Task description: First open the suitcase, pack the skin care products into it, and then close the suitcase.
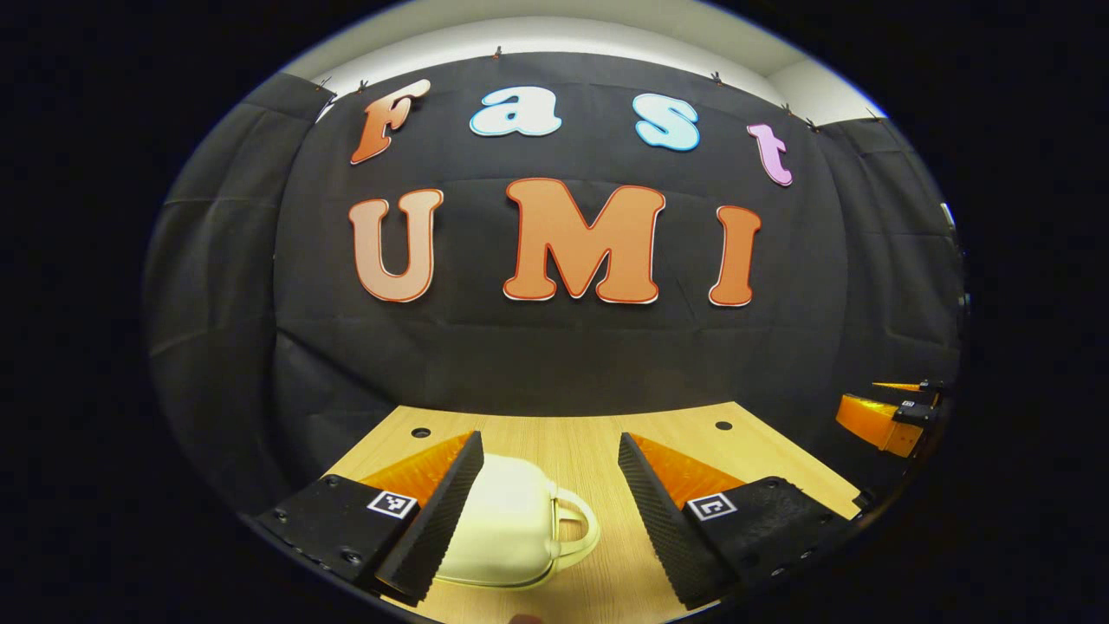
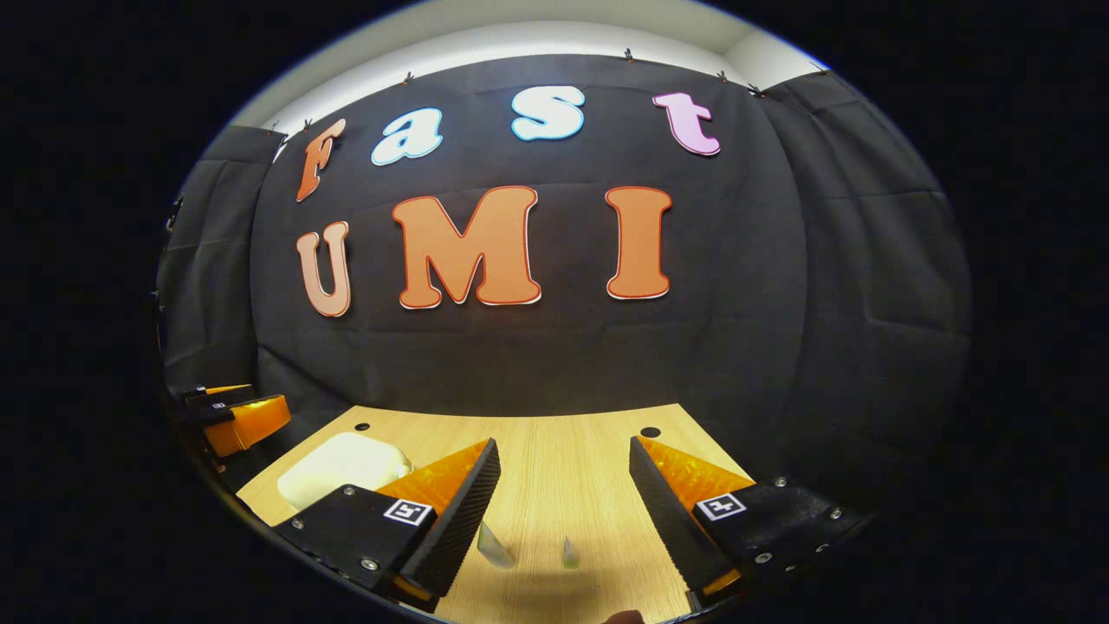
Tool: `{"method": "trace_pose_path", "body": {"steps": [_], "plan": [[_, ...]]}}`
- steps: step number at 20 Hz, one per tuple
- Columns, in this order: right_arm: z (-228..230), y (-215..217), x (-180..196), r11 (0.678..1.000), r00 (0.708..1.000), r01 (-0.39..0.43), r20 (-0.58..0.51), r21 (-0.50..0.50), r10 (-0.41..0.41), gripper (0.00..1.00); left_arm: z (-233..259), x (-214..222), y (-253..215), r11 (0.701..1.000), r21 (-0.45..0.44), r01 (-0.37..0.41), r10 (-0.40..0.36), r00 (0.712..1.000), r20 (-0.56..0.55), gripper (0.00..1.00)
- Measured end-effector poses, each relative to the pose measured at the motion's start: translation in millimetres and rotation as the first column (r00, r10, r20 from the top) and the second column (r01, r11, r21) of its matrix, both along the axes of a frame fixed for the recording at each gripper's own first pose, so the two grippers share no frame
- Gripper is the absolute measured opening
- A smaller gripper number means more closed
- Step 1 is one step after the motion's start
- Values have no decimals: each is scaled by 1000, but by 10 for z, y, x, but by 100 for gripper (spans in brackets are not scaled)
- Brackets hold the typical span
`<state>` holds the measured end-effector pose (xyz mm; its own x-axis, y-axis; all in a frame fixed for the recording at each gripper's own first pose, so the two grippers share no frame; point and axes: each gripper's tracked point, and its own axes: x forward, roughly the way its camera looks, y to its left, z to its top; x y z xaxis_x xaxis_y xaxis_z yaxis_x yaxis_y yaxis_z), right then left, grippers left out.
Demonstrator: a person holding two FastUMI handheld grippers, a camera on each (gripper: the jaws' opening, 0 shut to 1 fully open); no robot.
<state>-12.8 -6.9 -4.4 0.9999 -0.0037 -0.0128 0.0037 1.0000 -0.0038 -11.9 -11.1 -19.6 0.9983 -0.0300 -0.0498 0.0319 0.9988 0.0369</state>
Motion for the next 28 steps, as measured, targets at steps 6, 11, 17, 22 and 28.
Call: {"method": "trace_pose_path", "body": {"steps": [6, 11, 17, 22, 28], "plan": [[-61, -97, -58, 1000, 1000, 18, -9, 8, -18, 95, -129, 3, -139, 998, 65, 26, -25, 1000, -18, 98], [-222, -229, -74, 999, 998, 37, -47, 24, -36, 95, -559, 80, -201, 987, 154, 54, -38, 994, -104, 97], [-425, -436, -52, 997, 993, 73, -98, 26, -70, 95, -1314, 263, -294, 930, 348, 119, -42, 974, -221, 99], [-553, -575, -9, 994, 987, 98, -134, 54, -90, 95, -2002, 384, -266, 779, 599, 188, -15, 959, -283, 98], [-659, -815, 2, 987, 978, 147, -160, 65, -135, 95, -2338, 510, -364, 559, 784, 271, -16, 948, -317, 99]]}}
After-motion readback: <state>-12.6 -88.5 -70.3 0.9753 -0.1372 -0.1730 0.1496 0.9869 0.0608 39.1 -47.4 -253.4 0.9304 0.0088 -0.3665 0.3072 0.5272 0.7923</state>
